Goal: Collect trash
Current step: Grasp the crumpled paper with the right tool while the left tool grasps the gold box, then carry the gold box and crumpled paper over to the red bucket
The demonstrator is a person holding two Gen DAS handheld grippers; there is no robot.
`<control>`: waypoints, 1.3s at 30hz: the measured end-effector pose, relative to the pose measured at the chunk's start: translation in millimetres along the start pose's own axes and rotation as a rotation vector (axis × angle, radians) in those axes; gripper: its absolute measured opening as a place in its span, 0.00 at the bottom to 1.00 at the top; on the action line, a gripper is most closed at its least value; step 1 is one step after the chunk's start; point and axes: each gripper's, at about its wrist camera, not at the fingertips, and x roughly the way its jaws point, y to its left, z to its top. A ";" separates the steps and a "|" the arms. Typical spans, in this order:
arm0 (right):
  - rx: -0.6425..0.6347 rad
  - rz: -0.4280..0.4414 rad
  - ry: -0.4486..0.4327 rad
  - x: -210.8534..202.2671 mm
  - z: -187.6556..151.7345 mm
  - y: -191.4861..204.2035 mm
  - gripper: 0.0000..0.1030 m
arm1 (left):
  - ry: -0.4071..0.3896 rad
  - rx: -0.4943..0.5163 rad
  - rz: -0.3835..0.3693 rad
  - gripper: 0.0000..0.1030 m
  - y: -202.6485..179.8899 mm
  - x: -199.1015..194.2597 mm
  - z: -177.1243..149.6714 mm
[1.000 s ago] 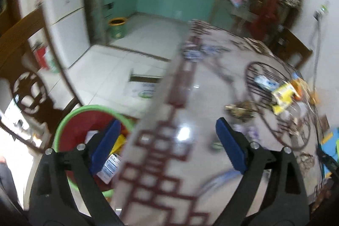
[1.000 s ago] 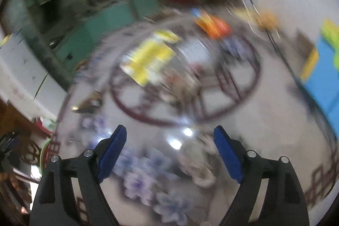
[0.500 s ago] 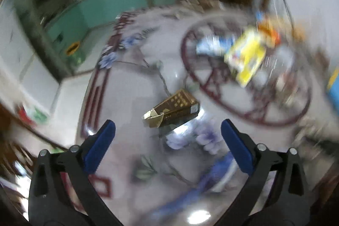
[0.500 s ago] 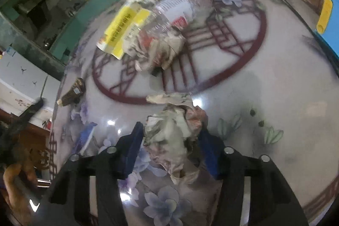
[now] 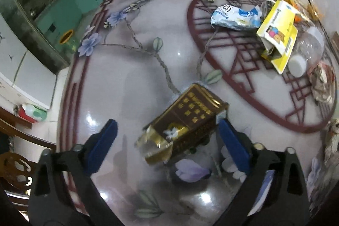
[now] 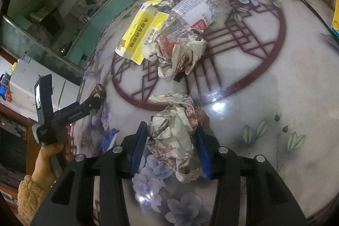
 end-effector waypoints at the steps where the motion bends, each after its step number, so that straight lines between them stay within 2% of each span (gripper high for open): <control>1: -0.001 0.000 -0.008 -1.3 -0.1 1.0 0.42 | 0.004 -0.006 -0.013 0.75 -0.8 0.4 -0.7; 3: -0.008 -0.007 -0.018 -1.7 0.6 3.4 0.42 | 0.019 -0.012 -0.041 0.59 -4.0 2.8 -1.9; 8: -0.029 -0.019 -0.028 -2.6 -0.3 7.5 0.42 | 0.014 -0.044 -0.069 0.43 -2.5 -6.0 -4.9; 14: -0.044 -0.030 -0.058 -7.7 0.2 11.4 0.42 | -0.039 -0.093 -0.134 0.41 0.8 -39.4 -12.5; 21: -0.081 -0.034 -0.100 -18.8 -1.6 20.8 0.42 | -0.152 -0.117 -0.212 0.41 4.8 -105.0 -27.5; 28: -0.107 -0.064 -0.124 -21.7 -4.9 26.7 0.42 | -0.277 -0.134 -0.220 0.42 24.8 -166.3 -47.0; 34: -0.161 -0.115 -0.138 -21.5 -11.3 37.0 0.42 | -0.286 -0.214 -0.225 0.42 54.0 -183.2 -78.8; 39: -0.216 -0.152 -0.146 -20.5 -18.7 47.6 0.42 | -0.278 -0.228 -0.221 0.43 66.6 -184.3 -90.3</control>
